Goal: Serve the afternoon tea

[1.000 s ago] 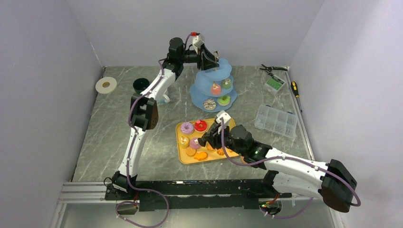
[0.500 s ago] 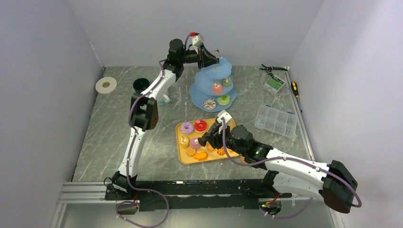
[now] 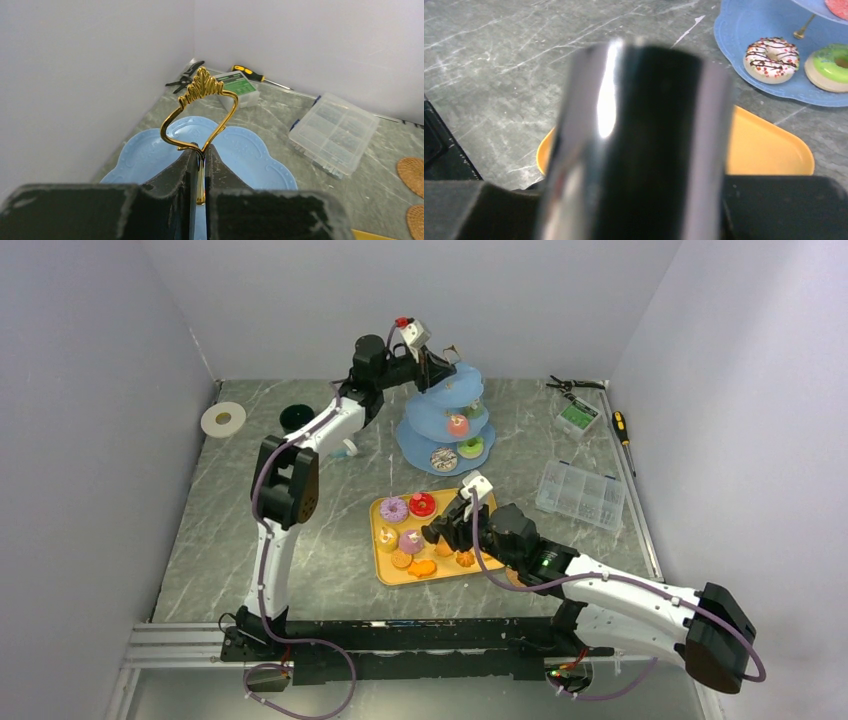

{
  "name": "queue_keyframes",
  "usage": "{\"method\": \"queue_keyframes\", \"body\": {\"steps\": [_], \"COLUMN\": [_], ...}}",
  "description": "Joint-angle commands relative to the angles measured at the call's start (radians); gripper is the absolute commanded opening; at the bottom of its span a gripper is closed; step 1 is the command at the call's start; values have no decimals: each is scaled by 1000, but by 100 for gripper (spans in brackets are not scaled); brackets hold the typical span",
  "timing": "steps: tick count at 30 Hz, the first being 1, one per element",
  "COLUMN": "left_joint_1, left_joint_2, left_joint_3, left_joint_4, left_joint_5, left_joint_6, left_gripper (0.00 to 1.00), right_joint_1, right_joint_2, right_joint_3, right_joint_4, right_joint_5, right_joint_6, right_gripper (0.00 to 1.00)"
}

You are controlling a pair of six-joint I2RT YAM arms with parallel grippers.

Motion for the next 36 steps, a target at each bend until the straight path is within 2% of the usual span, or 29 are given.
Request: {"method": "queue_keyframes", "body": {"steps": [1,8,17,24,27,32,33,34,36], "left_joint_1": [-21,-68,-120,-139,-139,-128,-117,-104,-70], "left_joint_2": [-150,-228,-248,-277,-312,-375,-377,-374,-358], "left_joint_3": [-75,-209,-250,-264,-313,-379,-371,-357,-315], "left_joint_4": [121,155,126,64,64,43,23,-8,-65], "left_joint_5": [-143,-337,-607,-700,-686,-554,-508,-450,-310], "left_joint_6": [68,185,277,275,252,202,187,173,111], "left_gripper": [3,3,3,3,5,45,57,73,86], "right_joint_1": [-6,-13,-16,-21,-23,-22,-22,-23,-23], "right_joint_2": [-39,-56,-73,-55,-43,-42,-44,-48,-54], "right_joint_3": [38,53,44,51,55,55,55,55,50], "right_joint_4": [-6,-33,-40,-24,-15,-11,-12,-12,-12], "right_joint_5": [75,141,182,172,164,157,157,157,161], "right_joint_6": [-34,-41,-43,-55,-56,-55,-55,-55,-52], "right_gripper": [37,39,40,40,40,40,40,40,40]}}
